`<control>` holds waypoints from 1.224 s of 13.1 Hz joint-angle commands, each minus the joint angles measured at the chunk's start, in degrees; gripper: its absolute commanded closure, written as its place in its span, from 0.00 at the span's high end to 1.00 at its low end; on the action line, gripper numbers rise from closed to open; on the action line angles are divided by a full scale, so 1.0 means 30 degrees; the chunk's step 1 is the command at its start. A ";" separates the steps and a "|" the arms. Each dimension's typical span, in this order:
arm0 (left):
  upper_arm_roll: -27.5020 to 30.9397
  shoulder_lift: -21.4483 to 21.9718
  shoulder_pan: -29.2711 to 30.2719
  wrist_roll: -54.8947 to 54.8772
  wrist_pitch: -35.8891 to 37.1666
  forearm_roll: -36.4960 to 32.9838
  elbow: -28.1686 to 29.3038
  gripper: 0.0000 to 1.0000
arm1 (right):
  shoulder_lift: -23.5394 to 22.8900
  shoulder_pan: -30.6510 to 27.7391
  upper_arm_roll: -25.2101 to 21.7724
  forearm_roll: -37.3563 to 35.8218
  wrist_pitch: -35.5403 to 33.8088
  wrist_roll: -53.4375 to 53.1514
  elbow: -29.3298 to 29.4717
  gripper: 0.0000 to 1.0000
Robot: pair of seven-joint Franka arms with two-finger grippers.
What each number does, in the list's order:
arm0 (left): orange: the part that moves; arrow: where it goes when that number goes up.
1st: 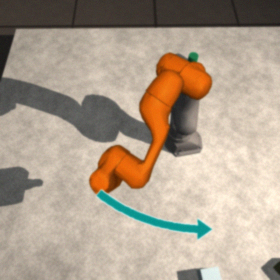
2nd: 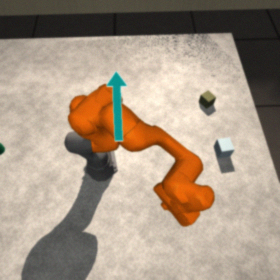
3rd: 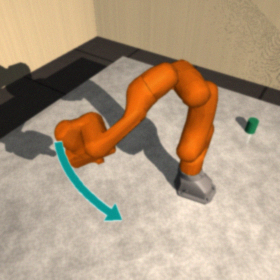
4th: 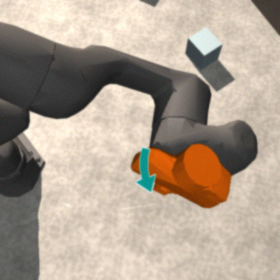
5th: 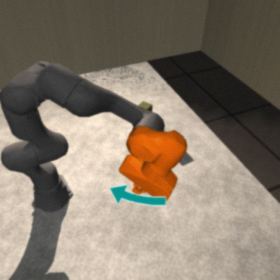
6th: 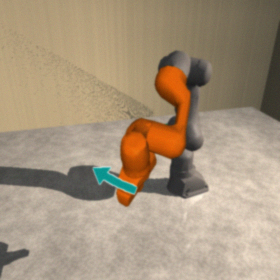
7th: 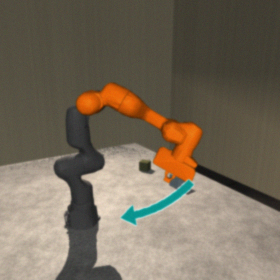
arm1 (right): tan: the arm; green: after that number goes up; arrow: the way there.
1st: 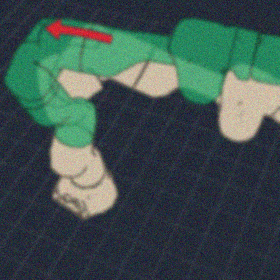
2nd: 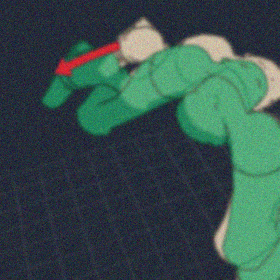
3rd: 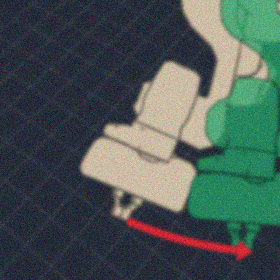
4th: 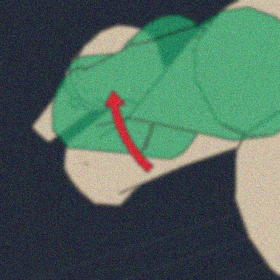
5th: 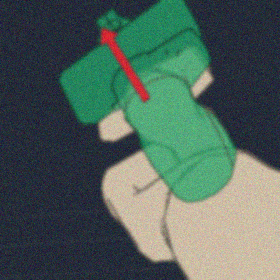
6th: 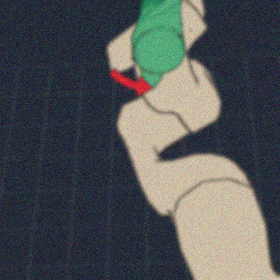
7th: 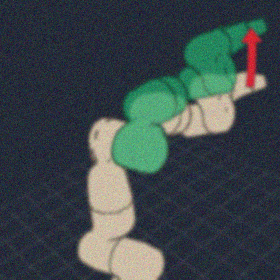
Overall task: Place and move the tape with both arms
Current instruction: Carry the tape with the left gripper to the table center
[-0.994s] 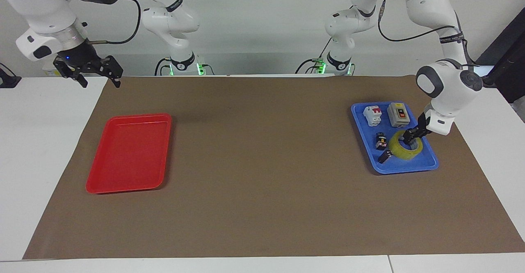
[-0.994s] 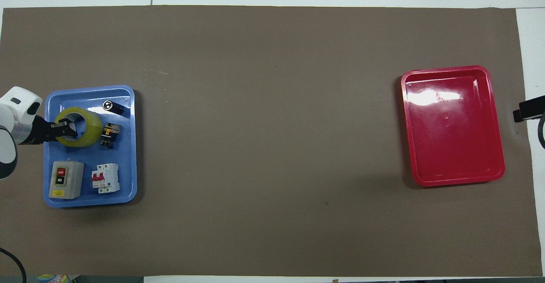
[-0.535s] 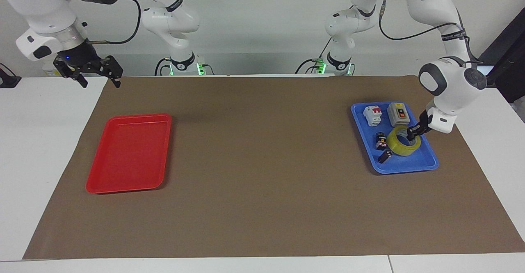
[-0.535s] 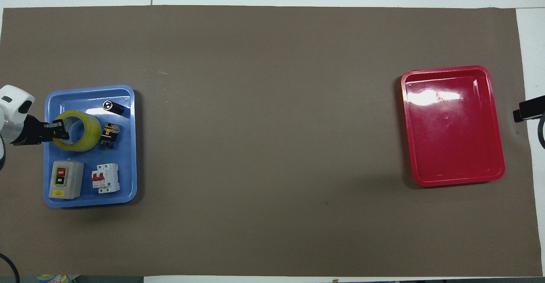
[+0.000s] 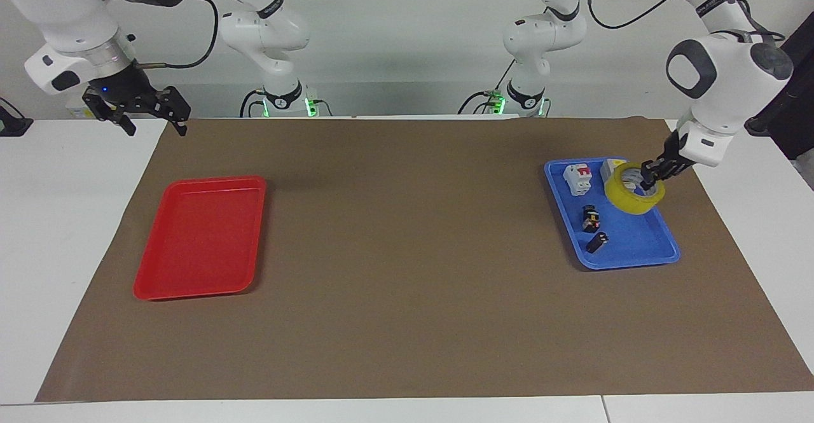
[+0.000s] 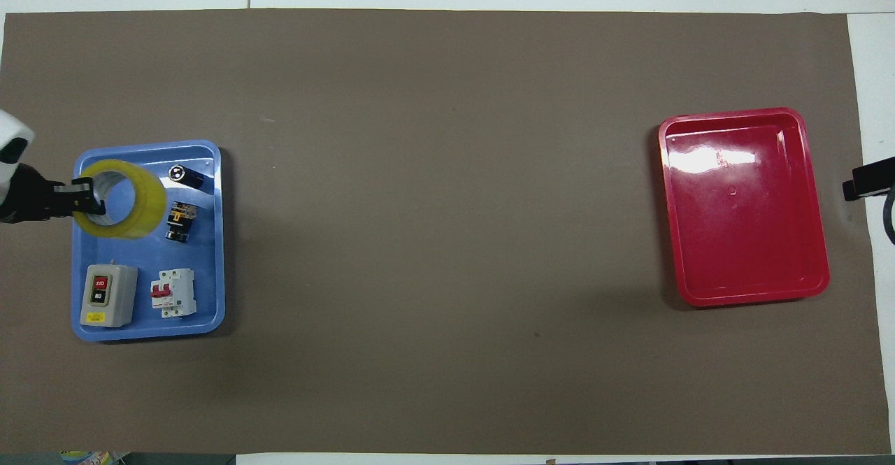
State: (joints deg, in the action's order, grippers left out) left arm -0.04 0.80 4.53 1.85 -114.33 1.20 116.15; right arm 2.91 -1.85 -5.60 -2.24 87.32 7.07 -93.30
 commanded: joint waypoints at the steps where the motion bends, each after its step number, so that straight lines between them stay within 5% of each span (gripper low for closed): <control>1: 0.0103 -0.0234 -0.3313 0.1747 -0.1001 -0.1155 0.0863 0.00 | 0.0026 -0.0203 0.0196 0.0013 0.0220 0.0135 -0.0101 1.00; 7: 0.0102 -0.3339 -1.0733 1.2699 -0.3927 -0.2012 0.0310 0.00 | 0.0084 -0.0232 0.0167 0.0043 0.0220 0.0164 -0.0218 1.00; 10: 0.0073 -0.5615 -1.3367 1.4814 -0.4049 -0.1982 -0.2083 0.00 | 0.0084 -0.0232 0.0167 0.0043 0.0191 0.0194 -0.0218 1.00; 12: 0.0044 -0.7234 -1.4311 1.5436 -0.4398 -0.1924 -0.3731 0.00 | 0.0084 -0.0232 0.0167 0.0043 0.0132 0.0223 -0.0218 1.00; 16: -0.0015 -0.7444 -1.5015 1.5466 -0.5045 -0.1748 -0.3444 0.00 | 0.0113 -0.0233 0.0167 0.0013 0.0161 0.0282 -0.0218 1.00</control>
State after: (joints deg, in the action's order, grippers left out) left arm -0.94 -21.57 -39.31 47.45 -129.07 -3.34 106.09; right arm 2.91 -1.88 -5.60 -2.24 87.32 7.07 -93.38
